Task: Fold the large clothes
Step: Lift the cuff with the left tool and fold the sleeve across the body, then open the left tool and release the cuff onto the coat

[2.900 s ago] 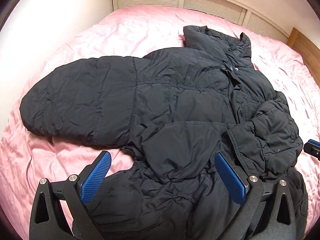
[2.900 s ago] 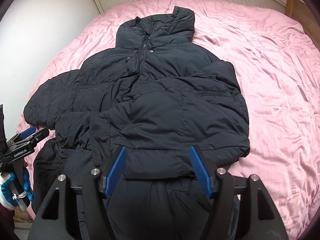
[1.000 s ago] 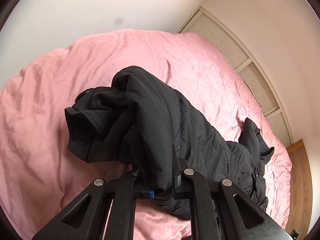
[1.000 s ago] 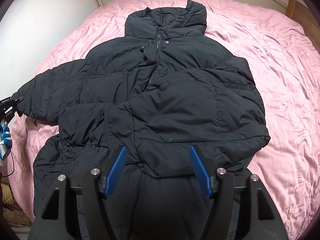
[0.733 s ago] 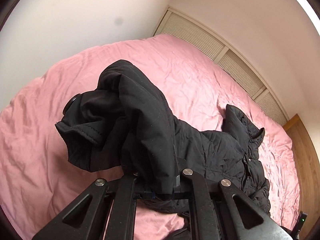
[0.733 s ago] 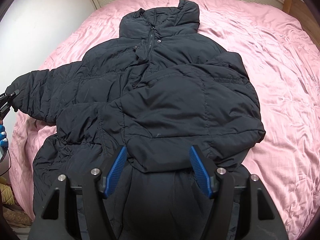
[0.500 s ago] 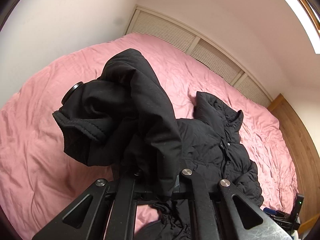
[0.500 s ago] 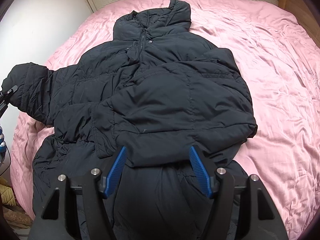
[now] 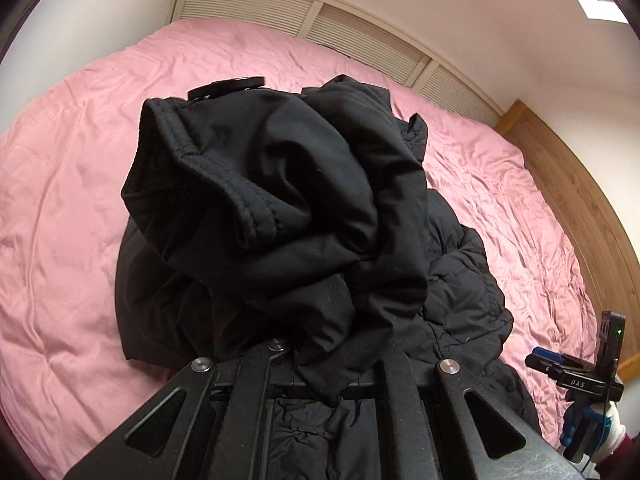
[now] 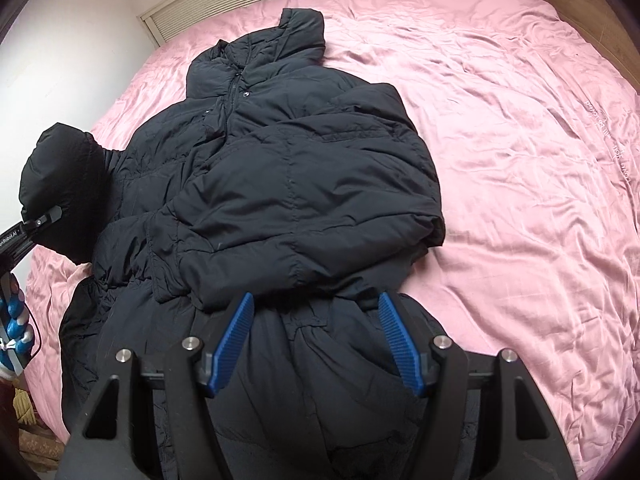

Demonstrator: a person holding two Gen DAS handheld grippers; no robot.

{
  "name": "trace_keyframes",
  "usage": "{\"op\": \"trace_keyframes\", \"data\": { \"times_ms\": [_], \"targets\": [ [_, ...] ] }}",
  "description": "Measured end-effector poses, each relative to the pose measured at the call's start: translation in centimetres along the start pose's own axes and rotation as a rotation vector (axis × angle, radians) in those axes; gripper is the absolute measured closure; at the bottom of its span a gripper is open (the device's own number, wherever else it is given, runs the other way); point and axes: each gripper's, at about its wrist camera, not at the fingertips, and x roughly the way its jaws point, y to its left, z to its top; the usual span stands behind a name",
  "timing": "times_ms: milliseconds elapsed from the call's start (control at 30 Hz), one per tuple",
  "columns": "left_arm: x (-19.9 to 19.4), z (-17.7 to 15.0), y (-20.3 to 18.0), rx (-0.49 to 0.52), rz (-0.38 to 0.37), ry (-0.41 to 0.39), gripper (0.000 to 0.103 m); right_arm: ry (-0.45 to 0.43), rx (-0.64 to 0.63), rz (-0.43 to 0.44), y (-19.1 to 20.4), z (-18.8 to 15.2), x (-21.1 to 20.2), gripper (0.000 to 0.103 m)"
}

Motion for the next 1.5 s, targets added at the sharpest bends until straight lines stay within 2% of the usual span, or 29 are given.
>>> {"op": "trace_keyframes", "data": {
  "times_ms": [233,467,600,767,933,1267,1500],
  "targets": [
    [4.1,-3.1,-2.6,0.093,0.014,0.112,0.096,-0.009,0.010,0.001,-1.1,-0.6,-0.3,0.039],
    [5.1,-5.0,-2.9,0.117,0.026,0.167,0.094,-0.013,0.012,0.005,-1.8,-0.8,-0.2,0.039],
    [4.6,-5.1,-2.7,0.104,0.017,0.166,0.091,-0.015,0.022,0.007,-2.2,-0.8,-0.1,0.039],
    [4.2,-5.4,-3.5,0.101,-0.007,0.172,0.072,-0.015,0.012,0.008,-2.0,-0.9,-0.1,0.039],
    [3.5,-5.9,-4.0,0.104,-0.023,0.179,0.065,-0.024,0.005,0.011,-1.6,-0.9,-0.6,0.039],
    [1.4,-6.1,-5.6,0.097,-0.125,0.181,0.061,-0.040,0.013,0.015,-1.1,-0.8,-1.8,0.039],
    [1.1,-6.4,-7.4,0.140,-0.151,0.200,0.060,-0.056,0.008,0.018,-0.6,-0.5,-2.8,0.039]
  ]
}}
